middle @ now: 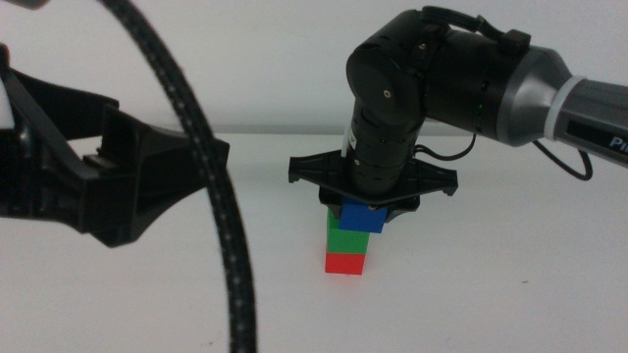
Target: Stack red cubes first, then green, then blue cubes in a specific spot.
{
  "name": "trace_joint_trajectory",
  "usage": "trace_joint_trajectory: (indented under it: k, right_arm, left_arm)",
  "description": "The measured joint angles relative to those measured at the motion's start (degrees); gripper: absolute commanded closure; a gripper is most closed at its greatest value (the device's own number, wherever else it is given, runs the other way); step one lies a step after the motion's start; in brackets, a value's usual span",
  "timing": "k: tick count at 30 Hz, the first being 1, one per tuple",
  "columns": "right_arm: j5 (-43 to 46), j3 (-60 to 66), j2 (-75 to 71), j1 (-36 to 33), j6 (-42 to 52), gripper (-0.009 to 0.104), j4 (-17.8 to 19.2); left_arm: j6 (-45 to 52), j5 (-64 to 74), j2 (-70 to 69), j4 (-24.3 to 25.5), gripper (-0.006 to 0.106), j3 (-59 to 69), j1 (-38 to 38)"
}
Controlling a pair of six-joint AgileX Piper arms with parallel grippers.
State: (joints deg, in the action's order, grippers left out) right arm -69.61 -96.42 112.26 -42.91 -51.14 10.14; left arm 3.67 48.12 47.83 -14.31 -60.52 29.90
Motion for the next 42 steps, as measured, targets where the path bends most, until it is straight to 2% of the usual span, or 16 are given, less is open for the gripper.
trace_joint_trajectory:
  k: [5, 19, 39, 40, 42]
  right_arm:
    - [0.0, 0.0, 0.0, 0.0, 0.53, 0.087, 1.08]
    - [0.67, -0.37, 0.98, 0.0, 1.1, 0.087, 1.08]
    - [0.03, -3.64, 3.9, 0.0, 2.82, 0.086, -0.21]
    - [0.01, -3.64, 4.04, 0.0, 2.82, 0.032, -0.21]
    - [0.01, -3.64, 4.27, 0.0, 2.82, 0.021, -0.21]
  left_arm:
    - [0.0, 0.0, 0.0, 0.0, 0.007, 0.0, 0.0]
    - [0.0, -1.06, 0.0, 0.0, 0.007, 0.0, 0.0]
    - [0.0, -1.06, 0.0, 0.0, 0.007, 0.0, 0.0]
    - [0.0, -1.06, 0.0, 0.0, 0.007, 0.0, 0.0]
    - [0.0, -1.06, 0.0, 0.0, 0.007, 0.0, 0.0]
